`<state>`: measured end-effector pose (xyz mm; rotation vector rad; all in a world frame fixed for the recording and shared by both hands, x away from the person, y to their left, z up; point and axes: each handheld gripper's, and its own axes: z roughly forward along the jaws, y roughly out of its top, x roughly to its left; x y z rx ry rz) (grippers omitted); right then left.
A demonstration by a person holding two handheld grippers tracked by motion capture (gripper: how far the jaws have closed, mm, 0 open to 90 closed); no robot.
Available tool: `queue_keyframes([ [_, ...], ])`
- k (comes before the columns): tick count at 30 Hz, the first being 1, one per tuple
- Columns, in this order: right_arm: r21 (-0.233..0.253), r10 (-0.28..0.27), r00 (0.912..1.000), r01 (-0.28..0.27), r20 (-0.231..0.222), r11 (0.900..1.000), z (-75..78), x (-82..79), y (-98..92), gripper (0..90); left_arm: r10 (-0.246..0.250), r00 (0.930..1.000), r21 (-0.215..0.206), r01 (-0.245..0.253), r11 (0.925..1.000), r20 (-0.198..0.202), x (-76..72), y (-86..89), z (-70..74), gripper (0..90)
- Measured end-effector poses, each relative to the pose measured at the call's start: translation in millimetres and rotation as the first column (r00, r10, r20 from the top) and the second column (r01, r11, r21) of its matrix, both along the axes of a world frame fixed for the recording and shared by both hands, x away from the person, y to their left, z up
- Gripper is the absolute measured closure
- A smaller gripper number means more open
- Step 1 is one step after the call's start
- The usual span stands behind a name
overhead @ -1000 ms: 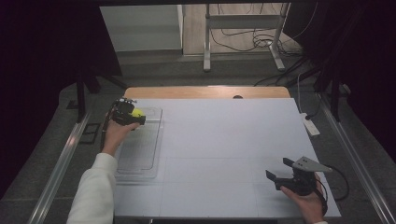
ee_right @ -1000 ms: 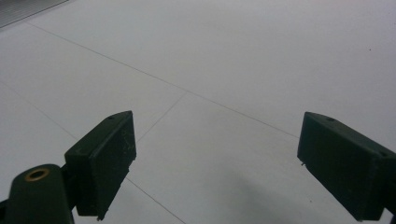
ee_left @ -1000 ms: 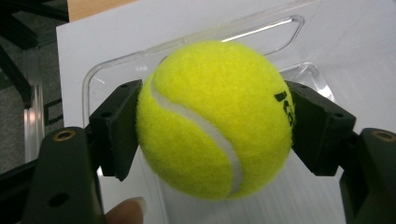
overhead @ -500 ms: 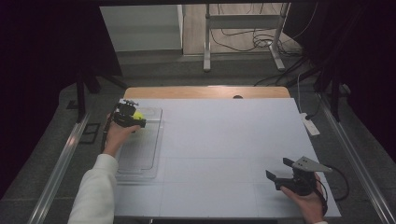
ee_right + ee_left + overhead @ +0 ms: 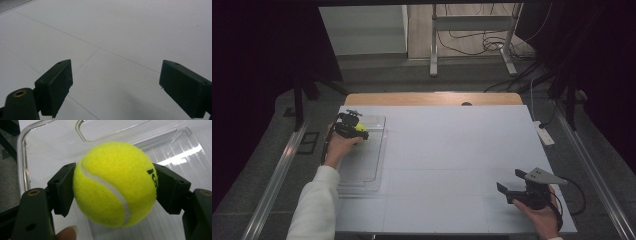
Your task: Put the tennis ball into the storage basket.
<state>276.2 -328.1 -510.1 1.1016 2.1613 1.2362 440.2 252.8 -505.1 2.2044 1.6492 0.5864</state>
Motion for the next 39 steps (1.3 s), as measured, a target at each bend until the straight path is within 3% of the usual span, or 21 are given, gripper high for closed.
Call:
queue_keyframes([
  [7, -0.004, -0.001, 1.0000, 0.001, 0.000, 1.000, 0.1, -0.1, 0.3, 12.0, 0.004, 1.0000, 0.001, -0.004, 1.0000, 0.001, 0.6, 0.0, -0.3, 25.7],
  [10, -0.001, 0.000, 1.0000, 0.000, 0.002, 1.000, 0.3, -0.1, 0.1, 12.0, 0.003, 0.9996, -0.020, -0.003, 0.9998, 0.027, 0.5, -0.8, 1.8, 21.7],
  [18, 0.000, 0.000, 1.0000, 0.000, 0.002, 1.000, 0.4, -0.3, -0.3, 12.0, 0.000, 0.9980, -0.019, 0.001, 0.9998, 0.064, -1.9, -2.9, 7.0, 15.1],
  [21, 0.001, 0.000, 1.0000, 0.000, 0.002, 1.000, 0.5, -0.3, -0.5, 12.0, 0.000, 0.9962, -0.044, 0.004, 0.9990, 0.087, -4.5, -2.4, 11.3, 13.9],
  [29, 0.011, -0.009, 1.0000, 0.009, -0.002, 1.000, -0.2, 0.6, -2.3, 12.0, -0.041, 0.9837, -0.158, 0.069, 0.9850, 0.175, -19.1, -1.0, 30.5, 13.0],
  [39, 0.020, -0.009, 0.9999, 0.009, -0.005, 1.000, -1.0, 0.3, -4.5, 12.0, -0.042, 0.9716, -0.227, 0.096, 0.9691, 0.233, -35.7, 3.2, 42.1, 14.2],
])
